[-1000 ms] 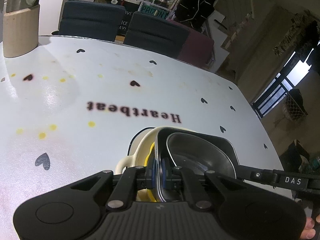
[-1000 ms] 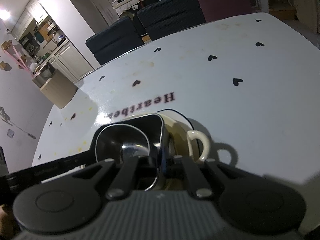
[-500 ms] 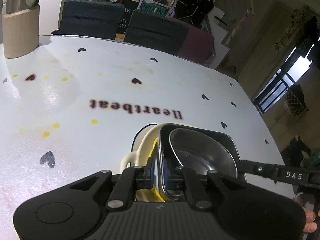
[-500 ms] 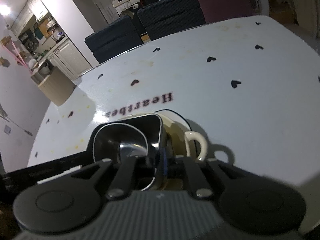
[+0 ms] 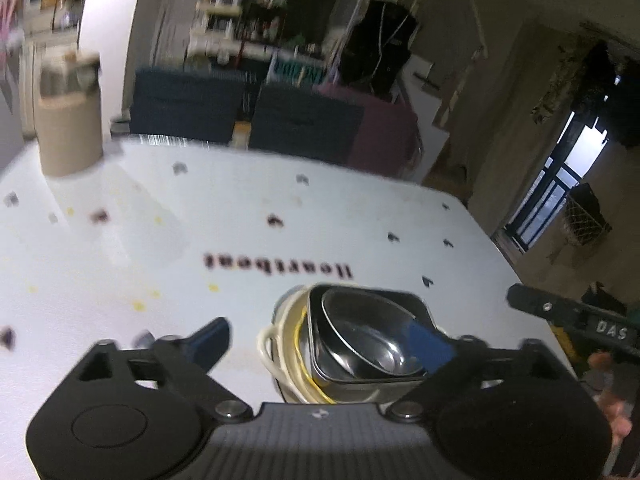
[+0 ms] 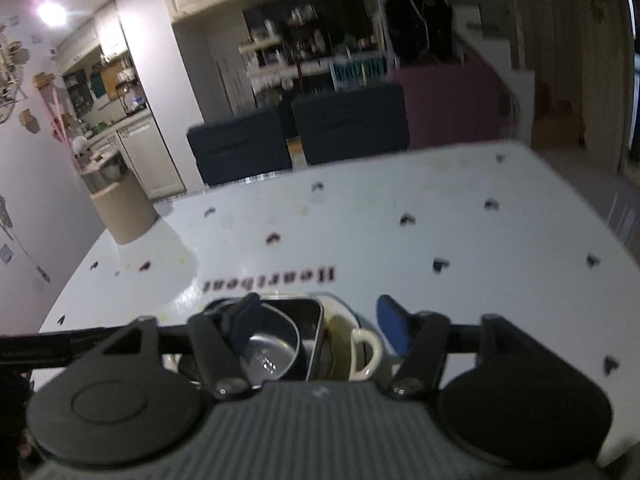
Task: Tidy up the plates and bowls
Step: 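Open both grippers and pull them back from the stacked dishes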
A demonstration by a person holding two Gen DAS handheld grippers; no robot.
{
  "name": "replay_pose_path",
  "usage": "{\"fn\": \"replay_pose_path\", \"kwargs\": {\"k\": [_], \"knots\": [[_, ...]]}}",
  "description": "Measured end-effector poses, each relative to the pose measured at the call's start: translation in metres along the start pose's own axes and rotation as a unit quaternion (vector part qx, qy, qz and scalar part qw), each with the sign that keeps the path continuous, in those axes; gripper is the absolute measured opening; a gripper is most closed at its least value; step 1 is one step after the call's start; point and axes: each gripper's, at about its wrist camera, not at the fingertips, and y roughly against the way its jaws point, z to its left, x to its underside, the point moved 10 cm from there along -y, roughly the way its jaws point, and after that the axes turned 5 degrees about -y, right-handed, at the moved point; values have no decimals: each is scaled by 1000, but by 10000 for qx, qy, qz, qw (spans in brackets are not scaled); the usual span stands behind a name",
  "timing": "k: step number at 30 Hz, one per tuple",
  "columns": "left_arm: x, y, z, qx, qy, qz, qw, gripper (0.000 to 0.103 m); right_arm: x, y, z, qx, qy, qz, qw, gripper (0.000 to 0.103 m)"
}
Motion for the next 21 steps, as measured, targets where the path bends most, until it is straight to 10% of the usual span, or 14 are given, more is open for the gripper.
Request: {"fn": "replay_pose_path", "kwargs": {"k": [8, 21], "knots": [[-1, 52, -11, -216, -88, -533, 9983, 103, -2, 59, 8, -35, 305, -749, 9967, 102], [34, 88, -23, -637, -412, -785, 9940, 103, 41, 111, -1, 76, 483, -888, 9948, 103]]}}
